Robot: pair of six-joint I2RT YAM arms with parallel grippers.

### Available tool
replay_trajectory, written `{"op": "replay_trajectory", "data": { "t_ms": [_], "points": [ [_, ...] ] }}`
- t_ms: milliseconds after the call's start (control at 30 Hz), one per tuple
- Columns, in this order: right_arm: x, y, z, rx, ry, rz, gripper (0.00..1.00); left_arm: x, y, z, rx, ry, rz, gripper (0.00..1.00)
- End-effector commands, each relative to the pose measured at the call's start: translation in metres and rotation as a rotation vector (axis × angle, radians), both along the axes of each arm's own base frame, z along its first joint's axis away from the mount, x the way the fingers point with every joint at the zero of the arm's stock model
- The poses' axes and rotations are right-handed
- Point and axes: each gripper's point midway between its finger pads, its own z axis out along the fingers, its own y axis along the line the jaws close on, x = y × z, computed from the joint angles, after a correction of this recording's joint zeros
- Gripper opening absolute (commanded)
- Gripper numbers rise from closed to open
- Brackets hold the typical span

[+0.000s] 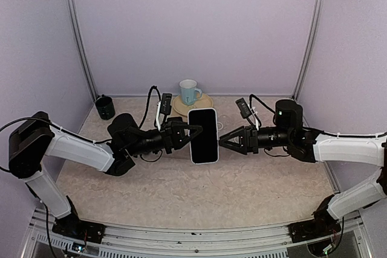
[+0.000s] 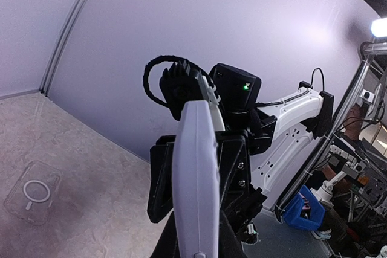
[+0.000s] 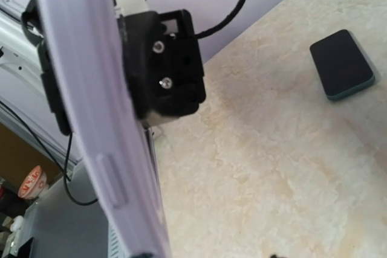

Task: Put the phone into the phone case
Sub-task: Adjust the phone with the phone case.

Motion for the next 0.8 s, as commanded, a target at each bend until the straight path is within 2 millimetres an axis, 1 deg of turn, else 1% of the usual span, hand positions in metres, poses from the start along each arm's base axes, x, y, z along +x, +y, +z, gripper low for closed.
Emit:
{"op": "replay_trajectory", "data": {
  "t_ms": [0, 167, 200, 367, 500, 767],
  "points": [
    [-0.003, 0.011, 0.007, 0.019, 0.000, 0.043, 0.49, -0.001, 0.004, 0.019, -0.053, -0.047, 0.015, 0.00],
    [-0.007, 0.015, 0.008, 0.031, 0.003, 0.068, 0.47, 0.000, 0.002, 0.018, -0.051, -0.043, 0.010, 0.00],
    [-0.007, 0.015, 0.008, 0.032, 0.004, 0.068, 0.45, 0.000, 0.002, 0.017, -0.051, -0.043, 0.010, 0.00],
    [-0.011, 0.015, 0.011, 0.042, -0.004, 0.093, 0.23, -0.001, 0.001, 0.019, -0.051, -0.045, 0.005, 0.00],
    [-0.018, 0.016, 0.013, 0.058, -0.012, 0.137, 0.10, -0.001, 0.000, 0.019, -0.049, -0.045, 0.001, 0.00],
    [-0.040, 0.013, 0.013, 0.103, -0.010, 0.266, 0.00, -0.006, 0.004, 0.026, -0.076, -0.050, -0.028, 0.00]
  ]
}}
